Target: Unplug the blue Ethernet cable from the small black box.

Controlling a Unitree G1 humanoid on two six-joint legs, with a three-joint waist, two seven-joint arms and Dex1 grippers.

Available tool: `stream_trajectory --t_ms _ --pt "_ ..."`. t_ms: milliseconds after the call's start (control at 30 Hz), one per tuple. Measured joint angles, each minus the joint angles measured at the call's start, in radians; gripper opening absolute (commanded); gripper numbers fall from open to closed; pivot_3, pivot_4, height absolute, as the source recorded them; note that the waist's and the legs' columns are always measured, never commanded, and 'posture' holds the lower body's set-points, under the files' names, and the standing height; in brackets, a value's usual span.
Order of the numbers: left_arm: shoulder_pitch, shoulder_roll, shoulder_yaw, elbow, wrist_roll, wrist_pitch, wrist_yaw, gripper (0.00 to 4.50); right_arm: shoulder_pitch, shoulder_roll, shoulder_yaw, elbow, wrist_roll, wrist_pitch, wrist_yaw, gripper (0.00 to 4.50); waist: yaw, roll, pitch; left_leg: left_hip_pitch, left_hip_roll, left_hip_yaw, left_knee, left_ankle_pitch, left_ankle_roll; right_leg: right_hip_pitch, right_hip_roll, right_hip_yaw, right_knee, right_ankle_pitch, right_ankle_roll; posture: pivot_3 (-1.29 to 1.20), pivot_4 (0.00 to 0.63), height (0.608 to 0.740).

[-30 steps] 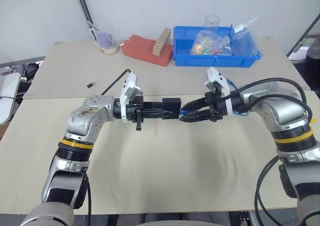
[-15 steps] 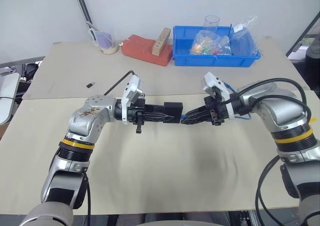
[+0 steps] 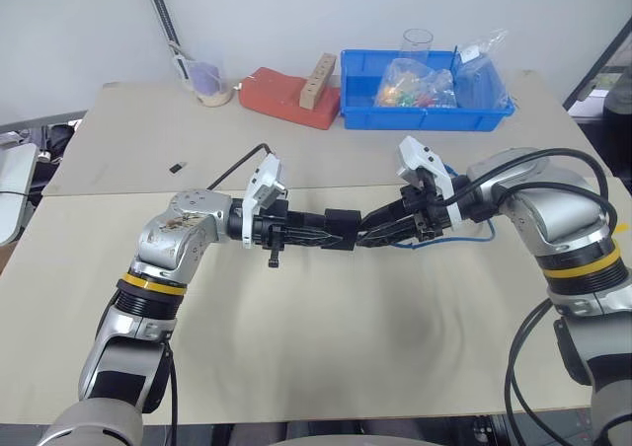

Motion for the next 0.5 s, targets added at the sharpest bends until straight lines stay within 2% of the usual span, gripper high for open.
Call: stream_trajectory --t_ms 500 --pt "0.0 0.0 0.0 -0.016 -0.001 0.0 -0.01 0.52 0.002 -0.015 0.036 0.027 -0.04 -0.05 0.038 1.58 0.0 0.0 0.0 0.0 0.0 0.0 0.0 0.0 0.0 0.0 0.0 0.0 0.0 0.0 0.0 0.0 0.15 0.74"
